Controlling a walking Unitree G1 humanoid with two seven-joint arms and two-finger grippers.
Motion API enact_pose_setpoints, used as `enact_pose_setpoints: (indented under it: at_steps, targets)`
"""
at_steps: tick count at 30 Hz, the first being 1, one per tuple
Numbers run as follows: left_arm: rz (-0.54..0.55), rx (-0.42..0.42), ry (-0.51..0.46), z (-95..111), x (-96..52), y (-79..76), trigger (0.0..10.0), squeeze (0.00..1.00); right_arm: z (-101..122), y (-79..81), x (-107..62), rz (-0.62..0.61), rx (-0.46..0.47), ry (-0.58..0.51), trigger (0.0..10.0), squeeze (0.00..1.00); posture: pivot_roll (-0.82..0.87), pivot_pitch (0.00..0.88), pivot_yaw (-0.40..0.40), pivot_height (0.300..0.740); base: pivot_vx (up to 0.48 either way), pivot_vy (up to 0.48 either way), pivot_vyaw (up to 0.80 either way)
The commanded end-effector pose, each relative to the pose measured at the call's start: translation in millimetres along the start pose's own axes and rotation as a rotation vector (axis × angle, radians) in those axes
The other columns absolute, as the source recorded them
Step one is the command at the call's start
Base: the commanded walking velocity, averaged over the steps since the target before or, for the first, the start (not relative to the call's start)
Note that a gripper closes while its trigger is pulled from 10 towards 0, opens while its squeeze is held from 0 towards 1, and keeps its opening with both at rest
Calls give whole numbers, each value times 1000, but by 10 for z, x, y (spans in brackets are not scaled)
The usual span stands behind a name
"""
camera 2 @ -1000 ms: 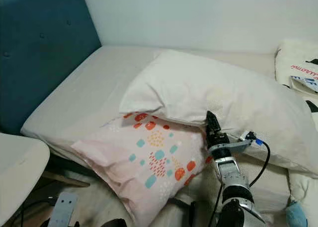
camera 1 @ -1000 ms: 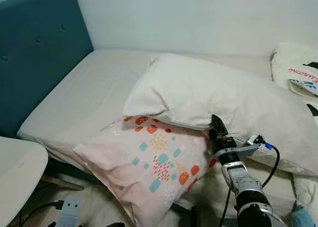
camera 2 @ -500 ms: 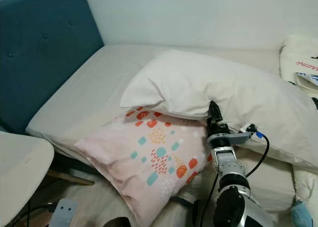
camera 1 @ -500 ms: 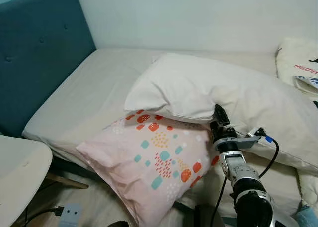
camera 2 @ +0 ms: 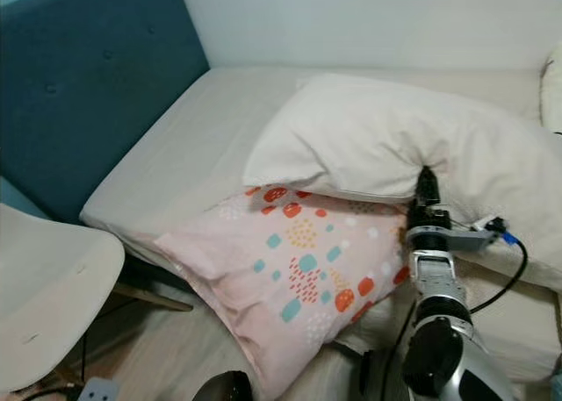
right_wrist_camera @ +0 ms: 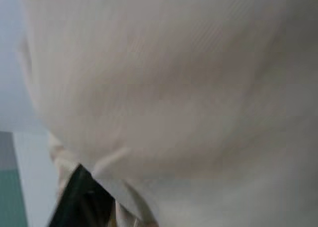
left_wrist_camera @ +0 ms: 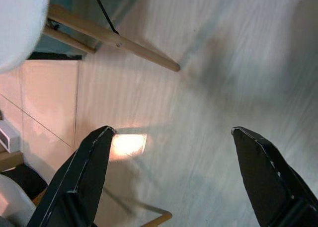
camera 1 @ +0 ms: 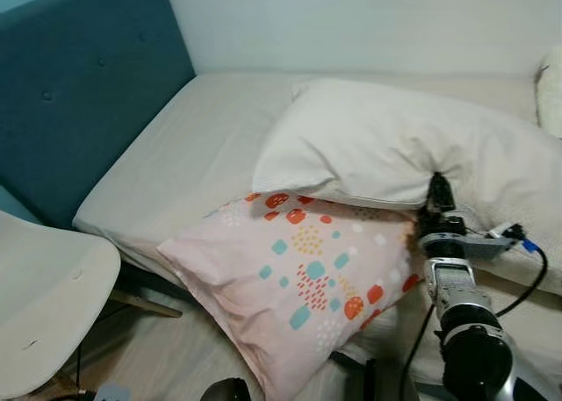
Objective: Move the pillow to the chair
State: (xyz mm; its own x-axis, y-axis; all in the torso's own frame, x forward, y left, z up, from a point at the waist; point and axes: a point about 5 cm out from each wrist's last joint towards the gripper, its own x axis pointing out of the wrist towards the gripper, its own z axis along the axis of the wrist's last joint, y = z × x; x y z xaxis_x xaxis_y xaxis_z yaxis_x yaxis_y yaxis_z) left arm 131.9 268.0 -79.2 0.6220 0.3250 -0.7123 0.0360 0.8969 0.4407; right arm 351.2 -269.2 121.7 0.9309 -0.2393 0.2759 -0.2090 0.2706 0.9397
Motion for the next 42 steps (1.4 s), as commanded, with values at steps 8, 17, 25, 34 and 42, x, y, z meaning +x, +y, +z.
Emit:
enact_pose_setpoints:
  at_steps: [8,17,25,34,42]
  targets:
    - [-4,36,64,-240,-88,35,10000,0,102,69,70,9,-23,-67,0,0,-1,154,156,586,0,0,0]
    - [4,4,51,-155,-53,-1,10000,0,105,167,149,36,-139,-43,0,0,-26,143,147,586,0,0,0]
    - [73,-96,33,54,44,86,10000,0,84,342,278,63,-385,34,0,0,-47,121,137,586,0,0,0]
    - [114,-147,20,289,141,180,10000,0,298,857,535,267,-401,-50,0,0,-93,85,131,611,0,0,0]
    - [97,-176,50,377,176,117,10000,0,367,1504,688,508,-453,-110,0,0,-125,63,129,641,-175,0,0]
